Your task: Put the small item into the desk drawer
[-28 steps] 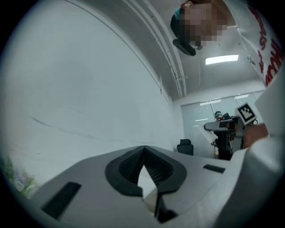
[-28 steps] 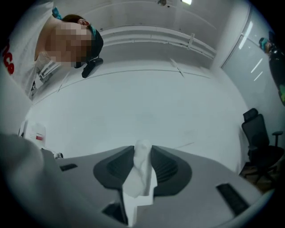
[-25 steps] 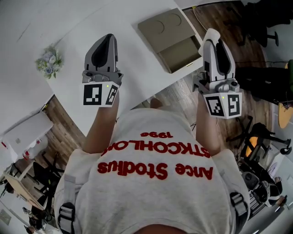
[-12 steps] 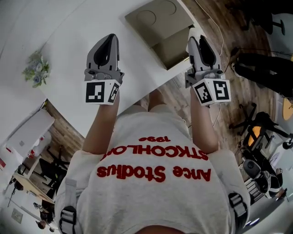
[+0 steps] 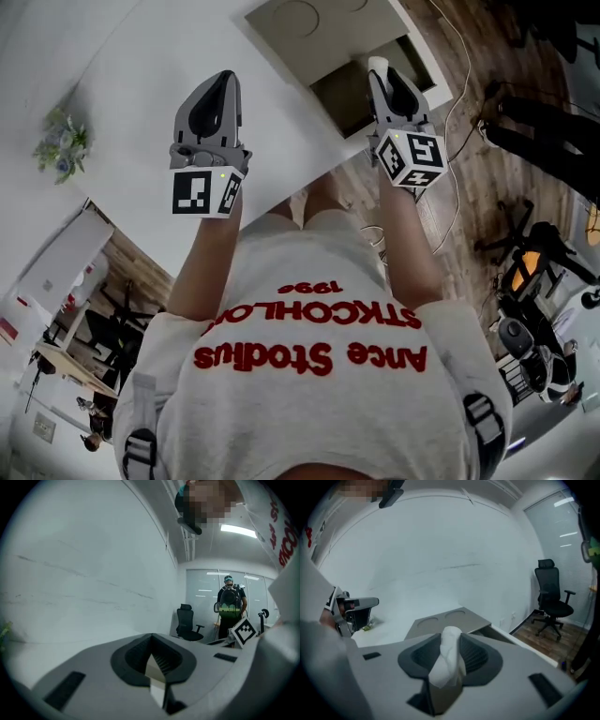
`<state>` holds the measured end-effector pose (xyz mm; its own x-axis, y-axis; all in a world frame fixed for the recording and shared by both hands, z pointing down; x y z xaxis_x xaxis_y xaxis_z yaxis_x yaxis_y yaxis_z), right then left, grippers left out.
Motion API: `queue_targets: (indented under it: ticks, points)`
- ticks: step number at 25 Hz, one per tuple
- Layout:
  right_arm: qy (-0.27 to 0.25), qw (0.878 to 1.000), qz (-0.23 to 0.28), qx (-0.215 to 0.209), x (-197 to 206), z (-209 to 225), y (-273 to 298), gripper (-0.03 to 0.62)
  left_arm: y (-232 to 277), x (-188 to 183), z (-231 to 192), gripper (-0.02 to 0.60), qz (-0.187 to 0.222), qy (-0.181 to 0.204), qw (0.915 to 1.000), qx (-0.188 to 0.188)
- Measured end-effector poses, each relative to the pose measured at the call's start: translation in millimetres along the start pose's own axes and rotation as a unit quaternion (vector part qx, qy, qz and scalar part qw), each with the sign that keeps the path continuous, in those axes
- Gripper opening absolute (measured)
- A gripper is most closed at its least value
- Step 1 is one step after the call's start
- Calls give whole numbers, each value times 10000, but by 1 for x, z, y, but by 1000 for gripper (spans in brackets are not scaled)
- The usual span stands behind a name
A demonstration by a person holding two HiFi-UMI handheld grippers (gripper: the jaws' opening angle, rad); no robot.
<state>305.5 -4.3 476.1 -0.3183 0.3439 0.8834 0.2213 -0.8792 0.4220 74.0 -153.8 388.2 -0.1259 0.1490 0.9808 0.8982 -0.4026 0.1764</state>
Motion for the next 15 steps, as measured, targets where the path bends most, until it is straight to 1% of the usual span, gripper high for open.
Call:
queue_targets:
  ticks: [4,7,10,11,15]
  points:
    - [-275,9994,-167,154,1,-3,3,141,1,1,0,8,-49,-9,10000,4]
    - [-170,9994,-202,221,4,1,4,147,4,4,1,6,-45,-17,10000,24]
    - [-27,9996,-95,253,-1,10,-3,147,8,-2,7,6,21,6,10000,51]
    - [8,9997,-37,240,-5,8,-4,137,7,-4,5,6,53,10,10000,50]
    - [28,9991,393,185,-25,-10,-2,26,0,-4,-18,6,159,-30,9999,6]
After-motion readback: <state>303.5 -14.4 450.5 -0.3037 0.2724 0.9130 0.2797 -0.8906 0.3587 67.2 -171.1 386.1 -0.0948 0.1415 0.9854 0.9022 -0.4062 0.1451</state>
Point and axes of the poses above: the fingertips, and each gripper's own axes: y forward along the fingers, z to its right, x out of its underside, the point moved 6 cm from there along -y, backward along the fingers, and after that the axes turned 4 degrees about x, right-handed, at the moved point
